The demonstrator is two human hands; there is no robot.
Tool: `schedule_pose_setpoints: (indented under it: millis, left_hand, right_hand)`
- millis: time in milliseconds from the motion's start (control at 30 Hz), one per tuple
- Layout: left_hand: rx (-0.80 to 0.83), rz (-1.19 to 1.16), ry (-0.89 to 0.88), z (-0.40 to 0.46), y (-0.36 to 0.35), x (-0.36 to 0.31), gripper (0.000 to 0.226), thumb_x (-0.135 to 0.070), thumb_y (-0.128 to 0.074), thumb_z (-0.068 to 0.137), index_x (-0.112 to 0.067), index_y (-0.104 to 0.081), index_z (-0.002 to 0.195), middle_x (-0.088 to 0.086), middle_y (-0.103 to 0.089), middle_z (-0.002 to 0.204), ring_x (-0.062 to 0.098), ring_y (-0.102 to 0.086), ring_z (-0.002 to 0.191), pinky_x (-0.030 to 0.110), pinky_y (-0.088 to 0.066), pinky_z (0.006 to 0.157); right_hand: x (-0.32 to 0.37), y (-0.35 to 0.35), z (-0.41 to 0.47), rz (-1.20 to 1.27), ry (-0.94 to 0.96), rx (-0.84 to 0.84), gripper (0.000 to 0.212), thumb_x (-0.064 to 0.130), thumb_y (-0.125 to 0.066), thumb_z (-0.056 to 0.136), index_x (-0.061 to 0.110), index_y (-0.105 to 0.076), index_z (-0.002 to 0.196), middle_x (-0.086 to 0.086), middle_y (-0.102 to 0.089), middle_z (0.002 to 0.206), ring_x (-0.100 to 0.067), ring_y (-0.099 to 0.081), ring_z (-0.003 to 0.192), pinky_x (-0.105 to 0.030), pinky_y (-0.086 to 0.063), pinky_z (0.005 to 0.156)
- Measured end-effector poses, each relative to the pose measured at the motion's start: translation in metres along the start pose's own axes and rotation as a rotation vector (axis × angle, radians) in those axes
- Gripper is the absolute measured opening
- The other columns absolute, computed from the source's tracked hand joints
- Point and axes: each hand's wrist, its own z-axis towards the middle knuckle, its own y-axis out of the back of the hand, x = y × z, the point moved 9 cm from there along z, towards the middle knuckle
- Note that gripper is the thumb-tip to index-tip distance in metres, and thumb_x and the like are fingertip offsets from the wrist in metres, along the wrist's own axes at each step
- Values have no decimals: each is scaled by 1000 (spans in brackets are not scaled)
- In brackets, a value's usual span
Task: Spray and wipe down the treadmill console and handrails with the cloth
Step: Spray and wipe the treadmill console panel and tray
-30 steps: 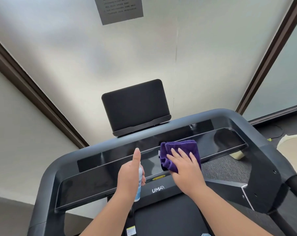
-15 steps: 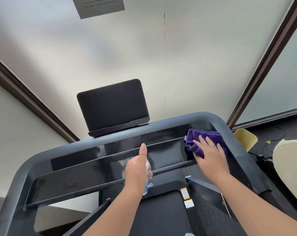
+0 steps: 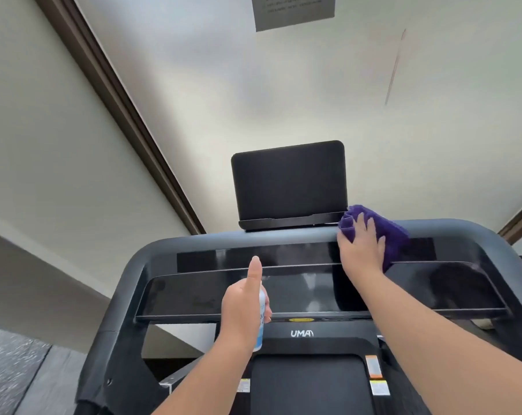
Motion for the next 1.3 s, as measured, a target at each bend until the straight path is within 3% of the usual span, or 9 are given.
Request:
schedule_pose_setpoints:
  millis: [133, 233, 467, 567, 700, 900, 1100, 1200, 1300]
  left_hand:
    - [-8, 4, -2, 8, 35, 8, 79, -81, -45, 96, -11, -48, 59, 10, -55, 56, 21, -55, 50, 31, -52, 59]
    - [9, 10, 9, 14, 42, 13, 79, -81, -46, 95, -9, -49, 62, 10, -55, 56, 20, -55, 50, 31, -54, 59]
    - [121, -27, 21, 12, -5, 11, 76, -79, -48, 95, -10, -48, 64, 9, -53, 55, 22, -51, 51, 32, -52, 58]
    - [168, -1, 21, 6, -34, 8, 77, -78, -47, 97, -8, -49, 65, 10, -54, 56, 21, -51, 50, 25, -51, 52]
    - [215, 14, 21, -3, -68, 6, 77, -77, -47, 98, -7, -51, 67, 15, -52, 59, 22, -48, 50, 20, -51, 51]
    - [194, -11, 32, -17, -99, 0, 72, -71, -52, 99, -7, -50, 66, 13, -50, 57, 22, -47, 48, 23, -50, 50]
    - [119, -54, 54, -25, -90, 1, 71, -72, -51, 98, -7, -48, 69, 14, -46, 62, 21, -44, 50, 23, -50, 50]
    - [68, -71, 66, -26, -73, 4, 72, -74, -49, 98, -8, -49, 70, 15, -47, 61, 21, -45, 48, 20, -50, 48]
    - [33, -62, 63, -27, -58, 8, 76, -77, -46, 98, -8, -47, 66, 13, -50, 56, 21, -48, 48, 21, -50, 49]
  right_hand:
    - [13, -37, -40, -117, 84, -41, 64, 40, -43, 106, 22, -23, 164, 3, -8, 174, -17, 0, 160, -49, -6, 128]
    - [13, -53, -64, -233, 217, 39, 64, 41, -43, 106, 25, -22, 164, 5, -8, 174, -16, -5, 160, -46, -11, 129]
    - [-13, -41, -112, -312, 316, 152, 59, 41, -50, 104, 32, -33, 160, 15, -21, 170, -4, -12, 158, -33, -5, 129]
    - [-37, -23, -130, -319, 346, 151, 63, 38, -55, 102, 36, -33, 160, 20, -19, 169, 0, -8, 157, -30, -1, 129]
    - [-81, 18, -119, -324, 225, 72, 63, 38, -56, 102, 38, -32, 160, 20, -13, 170, -2, -5, 158, -31, 5, 127]
    - [-145, 96, -53, -423, 12, -60, 60, 46, -42, 106, 31, -26, 162, 9, -13, 173, -14, -6, 160, -43, -7, 129]
    - [-150, 113, -23, -305, -106, -213, 61, 47, -37, 106, 25, -27, 163, 2, -18, 172, -17, -11, 160, -45, -11, 128]
    - [-134, 102, -6, -39, -169, -233, 67, 51, -33, 104, 23, -24, 164, 2, -16, 173, -17, -10, 160, -48, -7, 129]
    - [-95, 75, 16, 211, -168, -155, 67, 49, -42, 106, 24, -19, 165, -2, -14, 173, -34, -11, 159, -46, -4, 130]
